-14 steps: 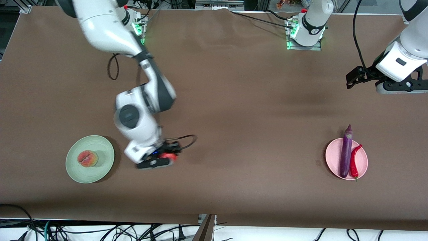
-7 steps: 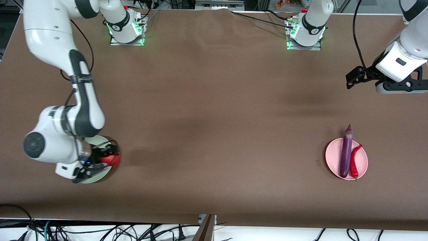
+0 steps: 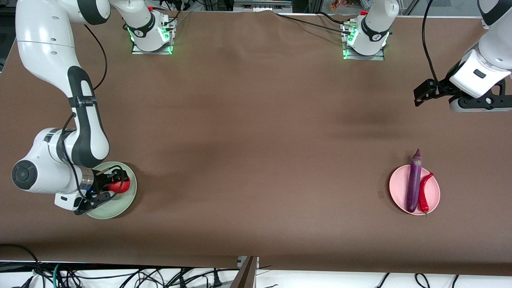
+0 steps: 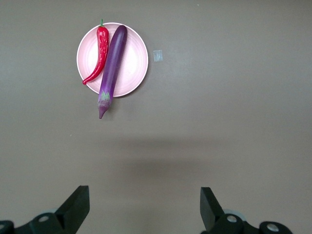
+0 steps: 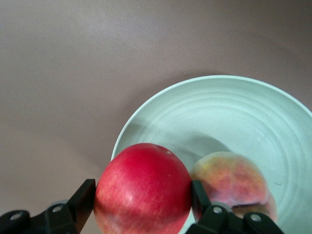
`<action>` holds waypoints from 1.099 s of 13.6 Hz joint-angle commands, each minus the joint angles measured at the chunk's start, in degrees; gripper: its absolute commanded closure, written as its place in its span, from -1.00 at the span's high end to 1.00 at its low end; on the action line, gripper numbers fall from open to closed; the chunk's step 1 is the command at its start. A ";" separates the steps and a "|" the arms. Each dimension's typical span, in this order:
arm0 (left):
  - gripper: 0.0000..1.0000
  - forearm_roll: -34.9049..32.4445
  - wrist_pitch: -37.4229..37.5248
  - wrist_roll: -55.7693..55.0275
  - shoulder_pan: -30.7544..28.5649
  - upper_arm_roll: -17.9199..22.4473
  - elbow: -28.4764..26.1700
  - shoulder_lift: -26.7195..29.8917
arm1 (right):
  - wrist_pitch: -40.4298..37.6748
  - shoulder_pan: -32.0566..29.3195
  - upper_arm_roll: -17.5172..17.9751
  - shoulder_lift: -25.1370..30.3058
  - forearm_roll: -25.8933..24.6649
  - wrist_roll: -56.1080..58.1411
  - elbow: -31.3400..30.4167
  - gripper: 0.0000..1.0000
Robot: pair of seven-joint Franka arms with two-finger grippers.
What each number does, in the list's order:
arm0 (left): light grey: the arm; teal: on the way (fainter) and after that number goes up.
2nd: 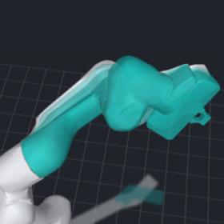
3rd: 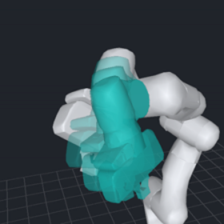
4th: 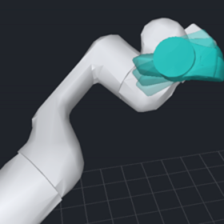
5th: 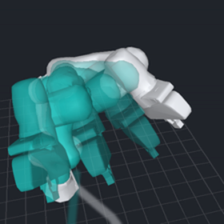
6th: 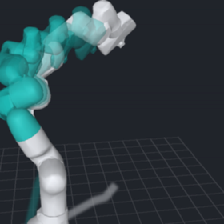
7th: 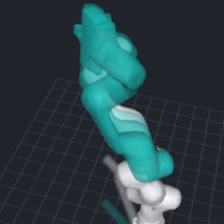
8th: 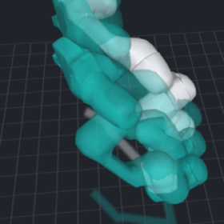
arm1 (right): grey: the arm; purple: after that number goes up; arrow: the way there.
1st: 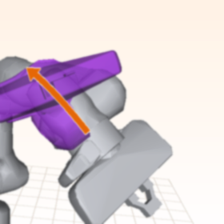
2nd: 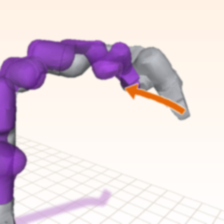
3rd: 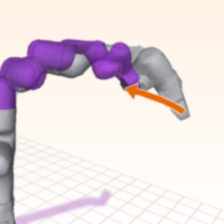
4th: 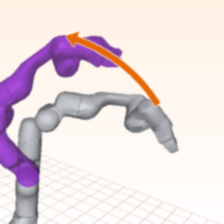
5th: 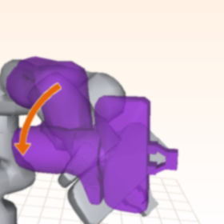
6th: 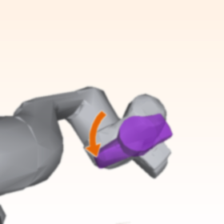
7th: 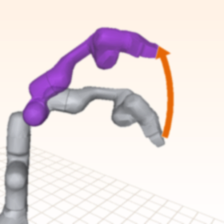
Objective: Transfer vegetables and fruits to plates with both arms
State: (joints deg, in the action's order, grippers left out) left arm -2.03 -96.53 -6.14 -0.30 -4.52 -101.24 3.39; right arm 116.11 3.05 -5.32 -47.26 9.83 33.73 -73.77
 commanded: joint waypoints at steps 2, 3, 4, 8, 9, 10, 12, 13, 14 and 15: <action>1.00 0.62 0.73 0.42 0.39 0.39 0.86 -0.22 | 3.33 -0.33 0.66 -0.63 0.01 0.28 -0.67 1.00; 1.00 0.62 0.73 0.42 0.39 0.39 0.86 -0.22 | 2.98 -0.33 0.66 -0.37 0.01 0.28 -0.33 1.00; 1.00 0.62 0.73 0.42 0.39 0.39 0.86 -0.22 | 2.55 -0.15 0.66 0.15 0.01 0.20 -0.06 1.00; 1.00 0.62 0.73 0.42 0.39 0.39 0.86 -0.22 | -11.03 -0.06 0.31 5.06 0.01 -1.64 4.49 1.00; 1.00 0.62 0.73 0.42 0.39 0.39 0.86 -0.22 | -16.30 0.02 -0.56 5.60 0.01 -3.91 8.08 1.00; 1.00 0.62 0.73 0.42 0.39 0.39 0.86 -0.22 | -21.75 0.11 -0.83 5.78 0.01 -6.46 11.51 1.00; 1.00 0.62 0.73 0.34 0.39 0.39 0.86 -0.22 | -30.20 -0.06 -0.92 7.09 0.01 -11.12 15.66 1.00; 1.00 0.62 0.73 0.42 0.39 0.39 0.86 -0.22 | -32.50 0.02 -1.09 8.40 -0.34 -12.97 15.76 1.00; 1.00 0.62 0.73 0.42 0.39 0.39 0.86 -0.22 | -34.01 0.46 -1.18 10.24 -1.65 -14.90 15.67 1.00; 1.00 0.62 0.73 0.42 0.39 0.39 0.86 -0.22 | -34.89 1.16 -1.01 12.52 -3.84 -16.84 15.50 1.00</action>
State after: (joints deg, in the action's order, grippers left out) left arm -2.03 -96.53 -6.14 -0.30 -4.52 -101.24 3.38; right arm 83.74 3.24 -6.27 -37.68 8.63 20.52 -58.31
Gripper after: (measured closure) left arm 0.000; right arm 0.000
